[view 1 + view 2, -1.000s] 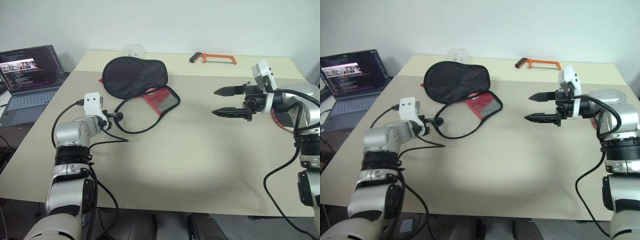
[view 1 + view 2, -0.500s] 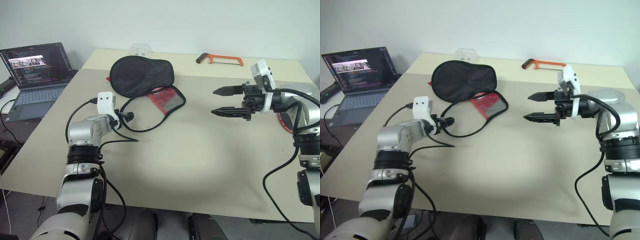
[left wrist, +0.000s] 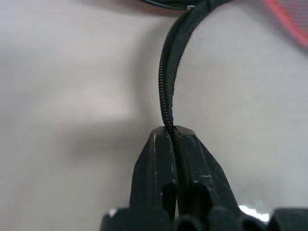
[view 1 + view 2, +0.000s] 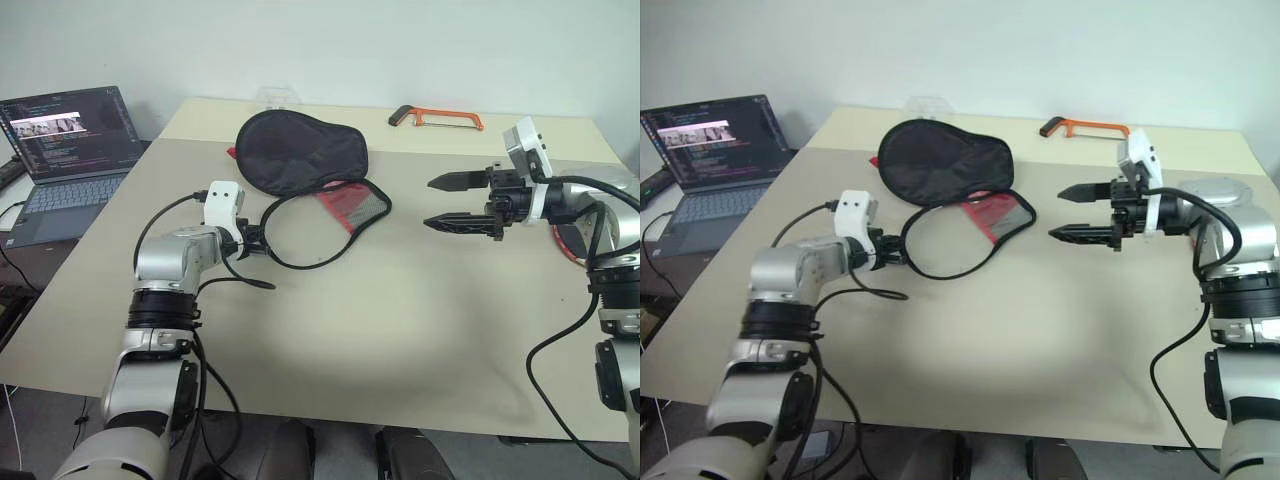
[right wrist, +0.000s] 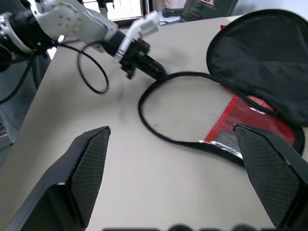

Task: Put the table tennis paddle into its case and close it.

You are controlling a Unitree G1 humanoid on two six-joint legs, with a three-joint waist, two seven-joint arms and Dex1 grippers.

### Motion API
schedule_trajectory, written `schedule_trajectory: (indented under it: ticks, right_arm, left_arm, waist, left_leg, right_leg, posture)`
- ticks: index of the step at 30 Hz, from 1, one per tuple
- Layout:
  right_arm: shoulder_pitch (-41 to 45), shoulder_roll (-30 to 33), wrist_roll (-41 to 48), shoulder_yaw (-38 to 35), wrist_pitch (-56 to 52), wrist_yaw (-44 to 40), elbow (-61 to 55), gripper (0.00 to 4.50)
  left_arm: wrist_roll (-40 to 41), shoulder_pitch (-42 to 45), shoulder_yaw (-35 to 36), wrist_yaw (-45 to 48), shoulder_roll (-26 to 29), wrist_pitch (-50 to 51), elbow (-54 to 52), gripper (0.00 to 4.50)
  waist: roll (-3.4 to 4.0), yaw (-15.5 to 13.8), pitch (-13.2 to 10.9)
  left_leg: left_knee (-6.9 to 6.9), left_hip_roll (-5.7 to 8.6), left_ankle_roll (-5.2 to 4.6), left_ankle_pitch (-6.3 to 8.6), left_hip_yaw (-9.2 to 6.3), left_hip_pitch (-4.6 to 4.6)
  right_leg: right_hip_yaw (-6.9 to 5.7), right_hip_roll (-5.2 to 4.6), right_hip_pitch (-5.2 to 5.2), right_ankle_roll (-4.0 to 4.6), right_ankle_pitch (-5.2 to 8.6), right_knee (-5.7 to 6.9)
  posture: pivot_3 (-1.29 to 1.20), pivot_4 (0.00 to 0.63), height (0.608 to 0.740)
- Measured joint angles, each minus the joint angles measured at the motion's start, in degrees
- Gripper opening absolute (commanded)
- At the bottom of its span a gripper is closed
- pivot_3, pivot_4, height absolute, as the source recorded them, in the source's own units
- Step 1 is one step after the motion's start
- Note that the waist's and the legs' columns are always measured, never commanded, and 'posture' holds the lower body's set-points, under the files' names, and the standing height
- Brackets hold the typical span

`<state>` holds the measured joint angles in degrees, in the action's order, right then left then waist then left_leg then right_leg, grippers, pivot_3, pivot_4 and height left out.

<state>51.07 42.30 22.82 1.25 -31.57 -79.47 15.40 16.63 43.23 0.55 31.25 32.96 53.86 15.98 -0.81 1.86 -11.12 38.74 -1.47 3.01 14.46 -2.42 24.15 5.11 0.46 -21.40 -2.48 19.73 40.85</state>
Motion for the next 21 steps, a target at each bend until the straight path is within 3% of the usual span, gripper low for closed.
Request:
schedule_trajectory:
  ticks: [6,15,21]
  right_arm:
    - [0.1,0.3,0.0,0.0,0.1,0.1,0.5,4.50]
    - [0.0,0.8,0.0,0.0,0.2,0.3,0.4,4.50]
    - [-0.6,1.7,0.6,-0.1,-0.1,0.8,-1.3,4.50]
  left_arm:
    - [2.2,-1.9,-7.4,19.1,9.3,-3.4,-8.2,0.05]
    - [-4.9,-2.3,-17.1,40.9,18.9,-23.7,-5.9,0.05]
    - [-15.1,3.2,-21.8,43.1,19.3,-36.3,7.6,0.05]
  waist:
    - [0.01,0.0,0.0]
    - [0.03,0.1,0.0]
    - [0.03,0.1,0.0]
  left_leg:
    - [0.00,-0.01,0.03,-0.02,0.03,-0.03]
    - [-0.01,-0.04,-0.01,0.00,0.09,-0.02]
    - [0.01,-0.06,-0.03,0.01,0.08,-0.02]
  right_leg:
    - [0.02,0.05,0.01,0.00,0.00,0.00]
    - [0.08,0.25,-0.02,0.02,0.01,-0.03]
    - [0.09,0.35,-0.03,0.02,0.01,-0.01]
  posture:
    - [0.00,0.150,0.740]
    - [0.00,0.150,0.740]
    - [0.00,0.150,0.740]
